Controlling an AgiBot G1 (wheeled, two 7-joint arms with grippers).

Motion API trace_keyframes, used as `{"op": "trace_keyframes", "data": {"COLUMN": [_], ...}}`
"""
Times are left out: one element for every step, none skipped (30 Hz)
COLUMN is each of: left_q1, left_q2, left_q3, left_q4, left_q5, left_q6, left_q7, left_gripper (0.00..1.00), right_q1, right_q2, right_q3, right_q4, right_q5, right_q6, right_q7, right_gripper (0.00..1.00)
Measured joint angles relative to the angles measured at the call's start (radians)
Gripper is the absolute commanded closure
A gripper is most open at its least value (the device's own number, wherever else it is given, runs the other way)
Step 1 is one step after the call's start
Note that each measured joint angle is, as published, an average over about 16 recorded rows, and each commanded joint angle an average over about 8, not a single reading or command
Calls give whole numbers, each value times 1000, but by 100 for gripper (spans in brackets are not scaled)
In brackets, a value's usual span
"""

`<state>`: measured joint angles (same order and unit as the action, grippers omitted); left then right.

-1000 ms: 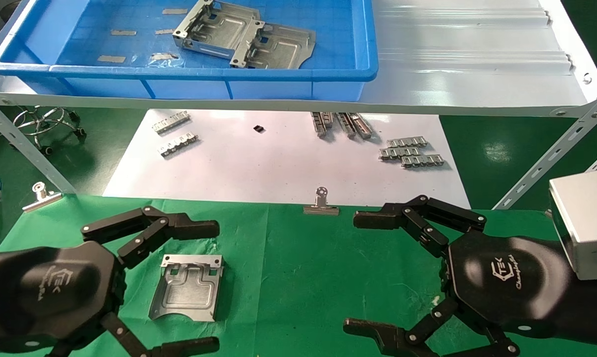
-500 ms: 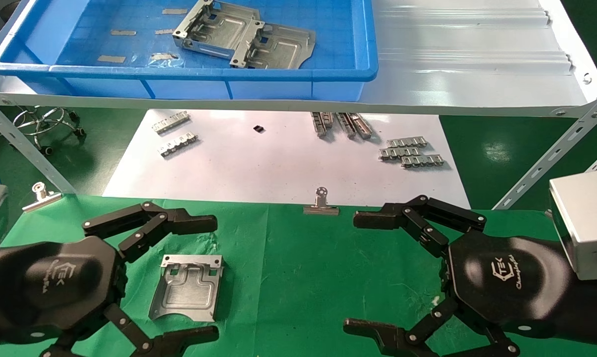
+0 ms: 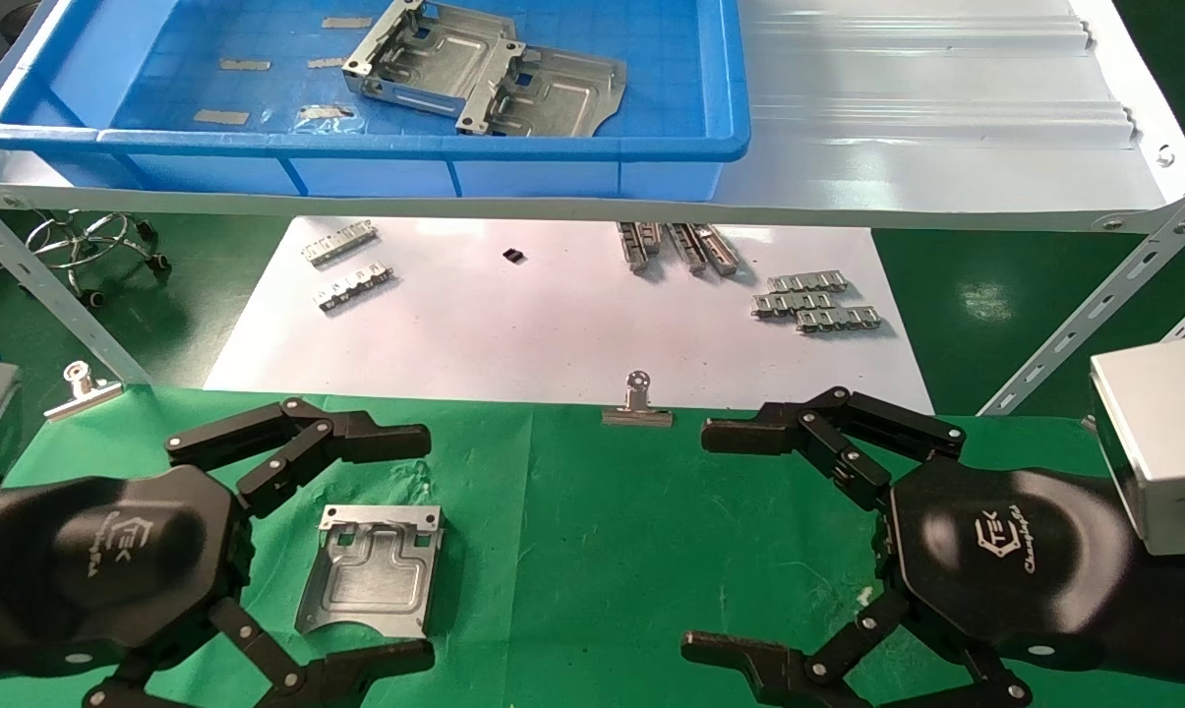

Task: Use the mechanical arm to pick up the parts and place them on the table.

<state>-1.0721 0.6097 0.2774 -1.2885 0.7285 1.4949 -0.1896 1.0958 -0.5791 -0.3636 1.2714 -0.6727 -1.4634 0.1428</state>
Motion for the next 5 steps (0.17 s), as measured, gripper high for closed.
{"op": "trace_keyframes", "data": {"left_q1": [0,0,0,0,-1], "left_q2": [0,0,0,0,0], "left_q3": [0,0,0,0,0], "left_q4": [0,0,1,1,1], "left_q5": [0,0,0,0,0], "left_q6": [0,0,0,0,0], "left_q7": [0,0,0,0,0], "left_gripper": [0,0,0,0,0], "right_q1": [0,0,0,0,0], "right_q2": [0,0,0,0,0], "right_q3": [0,0,0,0,0], "right_q4": [0,0,0,0,0], "right_q5": [0,0,0,0,0], "right_q6": [0,0,0,0,0], "right_q7": [0,0,0,0,0], "right_gripper": [0,0,0,0,0]}}
